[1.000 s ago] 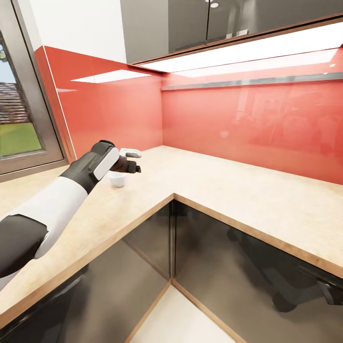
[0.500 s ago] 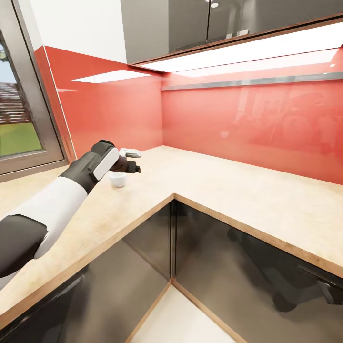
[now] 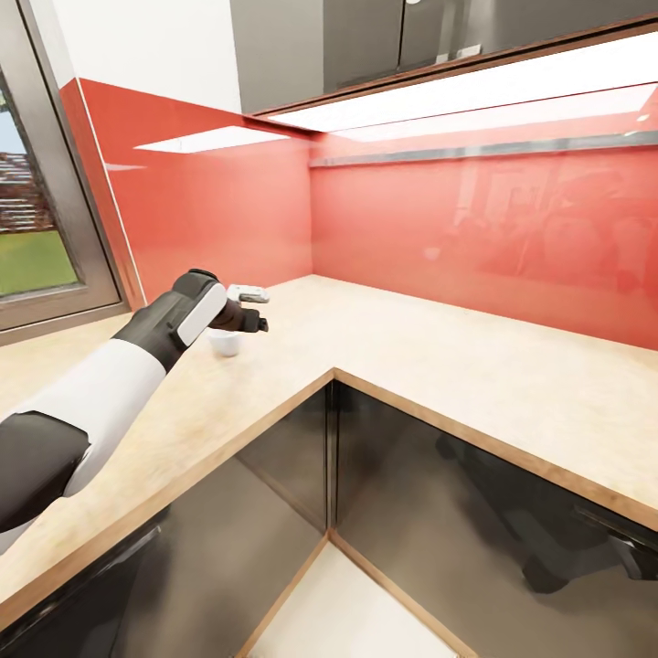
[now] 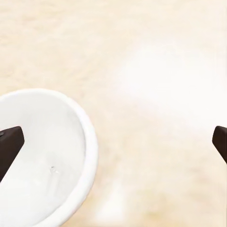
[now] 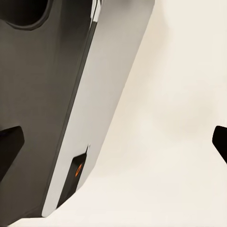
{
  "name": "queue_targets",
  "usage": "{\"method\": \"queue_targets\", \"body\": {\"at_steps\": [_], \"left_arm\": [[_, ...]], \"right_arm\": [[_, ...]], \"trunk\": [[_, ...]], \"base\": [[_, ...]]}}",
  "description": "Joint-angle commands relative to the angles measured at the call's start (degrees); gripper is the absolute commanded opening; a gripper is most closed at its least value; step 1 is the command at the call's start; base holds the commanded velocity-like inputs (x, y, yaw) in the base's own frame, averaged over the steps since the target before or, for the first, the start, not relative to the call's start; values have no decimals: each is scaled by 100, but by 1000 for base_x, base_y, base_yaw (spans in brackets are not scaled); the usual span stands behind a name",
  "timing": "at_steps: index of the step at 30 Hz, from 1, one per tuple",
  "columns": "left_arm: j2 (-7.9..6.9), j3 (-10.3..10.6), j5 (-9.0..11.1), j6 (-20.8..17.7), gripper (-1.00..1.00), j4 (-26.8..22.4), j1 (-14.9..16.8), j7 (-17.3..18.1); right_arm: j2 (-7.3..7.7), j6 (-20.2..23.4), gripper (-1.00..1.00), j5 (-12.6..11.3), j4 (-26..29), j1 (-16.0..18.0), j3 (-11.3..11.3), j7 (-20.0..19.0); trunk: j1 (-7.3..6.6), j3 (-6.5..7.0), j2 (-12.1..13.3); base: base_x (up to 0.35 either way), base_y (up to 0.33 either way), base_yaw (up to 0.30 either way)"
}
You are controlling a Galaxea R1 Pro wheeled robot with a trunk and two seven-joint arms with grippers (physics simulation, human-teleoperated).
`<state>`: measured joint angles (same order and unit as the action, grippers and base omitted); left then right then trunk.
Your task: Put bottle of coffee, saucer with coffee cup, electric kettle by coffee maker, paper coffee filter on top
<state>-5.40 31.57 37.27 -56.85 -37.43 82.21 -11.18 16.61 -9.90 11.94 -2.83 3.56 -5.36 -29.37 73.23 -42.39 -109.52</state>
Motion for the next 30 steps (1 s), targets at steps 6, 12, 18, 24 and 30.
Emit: {"method": "queue_targets", "body": {"at_steps": [6,12,18,24,30], "left_arm": [[-13,39,61,-11,100,-10,6,-51],[-10,40,61,-11,100,50,6,-51],[-7,42,61,-7,100,160,6,-47],[-5,42,61,-2,100,180,6,-43],[-5,42,61,-2,100,184,6,-42]], "right_arm": [[-1,-56,100,10,-22,9,-44,1],[0,-56,100,10,-21,10,-44,1],[0,-56,100,8,-23,11,-44,1],[0,-56,100,7,-21,11,-44,1],[0,-56,100,8,-23,10,-44,1]], "trunk": [[-1,-19,-3],[-1,-36,-3],[-1,-76,-3],[-1,-100,-3],[-1,-106,-3]], "base": [[0,0,0],[0,0,0],[0,0,0],[0,0,0],[0,0,0]]}}
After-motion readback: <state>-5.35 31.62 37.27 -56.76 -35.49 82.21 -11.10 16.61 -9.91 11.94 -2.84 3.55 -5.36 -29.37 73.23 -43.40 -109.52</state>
